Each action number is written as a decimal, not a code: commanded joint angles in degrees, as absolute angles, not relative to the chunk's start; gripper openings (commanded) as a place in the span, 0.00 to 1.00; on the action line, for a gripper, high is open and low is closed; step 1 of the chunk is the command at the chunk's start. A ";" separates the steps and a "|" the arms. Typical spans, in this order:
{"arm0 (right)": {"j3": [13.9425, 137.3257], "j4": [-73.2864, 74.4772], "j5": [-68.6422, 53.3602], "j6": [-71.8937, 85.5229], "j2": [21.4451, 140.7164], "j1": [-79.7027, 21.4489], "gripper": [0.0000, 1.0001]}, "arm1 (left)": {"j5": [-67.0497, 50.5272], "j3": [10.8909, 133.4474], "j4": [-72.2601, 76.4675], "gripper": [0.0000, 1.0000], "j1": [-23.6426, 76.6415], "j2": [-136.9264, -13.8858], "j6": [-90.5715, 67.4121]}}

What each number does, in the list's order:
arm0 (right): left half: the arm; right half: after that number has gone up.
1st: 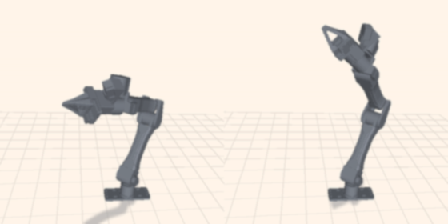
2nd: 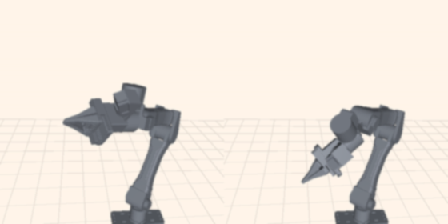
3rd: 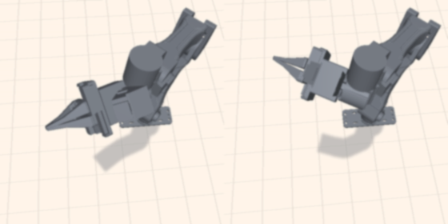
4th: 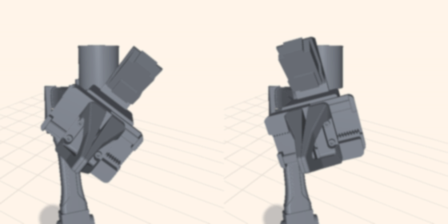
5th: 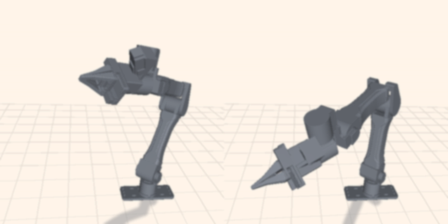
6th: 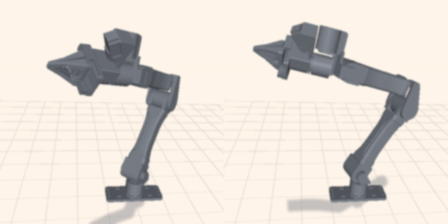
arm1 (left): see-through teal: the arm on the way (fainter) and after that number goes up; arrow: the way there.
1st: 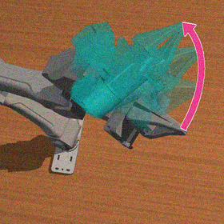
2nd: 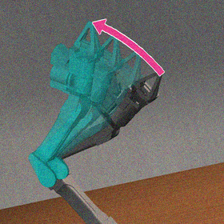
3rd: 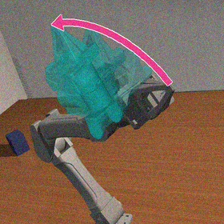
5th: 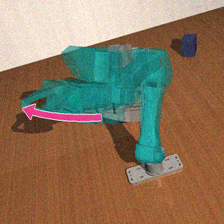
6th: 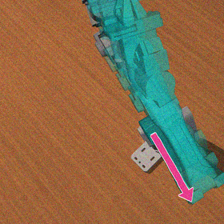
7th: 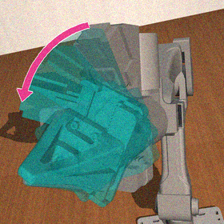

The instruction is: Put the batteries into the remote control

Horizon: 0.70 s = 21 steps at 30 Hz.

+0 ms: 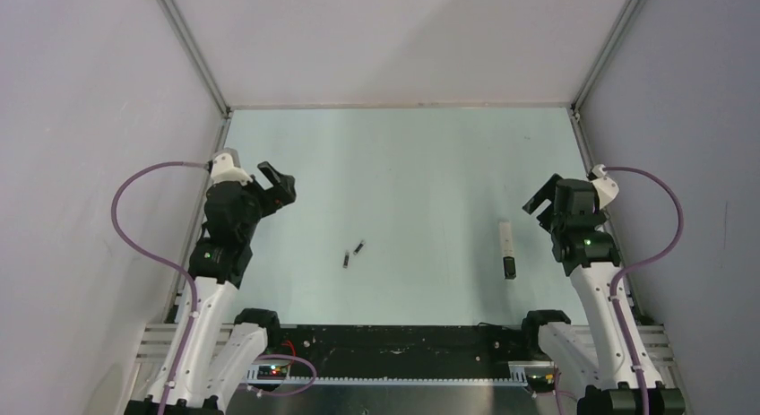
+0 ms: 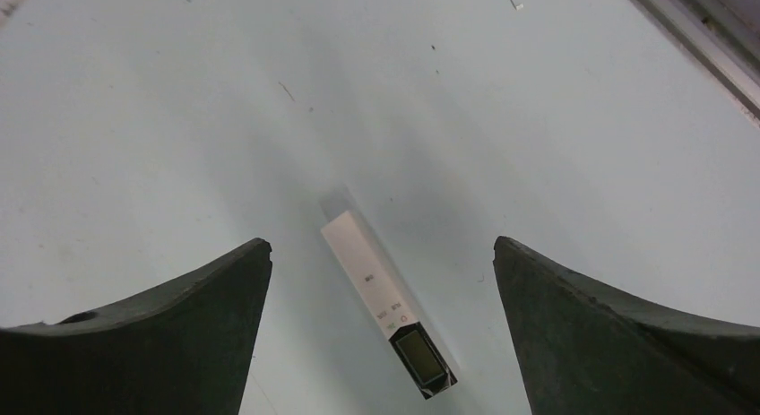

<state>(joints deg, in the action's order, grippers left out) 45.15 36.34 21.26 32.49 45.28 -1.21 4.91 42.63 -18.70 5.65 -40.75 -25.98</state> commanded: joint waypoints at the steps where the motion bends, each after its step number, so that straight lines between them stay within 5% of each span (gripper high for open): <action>1: 45.01 37.15 20.01 33.32 47.65 -0.63 0.99 | 7.76 43.17 -18.59 1.00 5.28 -40.50 -29.37; 9: 45.00 40.37 13.05 30.89 53.47 -0.53 0.99 | 12.09 42.45 -18.03 1.00 5.24 -38.50 -30.63; 21: 44.59 41.37 5.66 27.48 60.01 -0.46 0.99 | 0.83 40.67 -17.82 1.00 5.24 -37.76 -28.73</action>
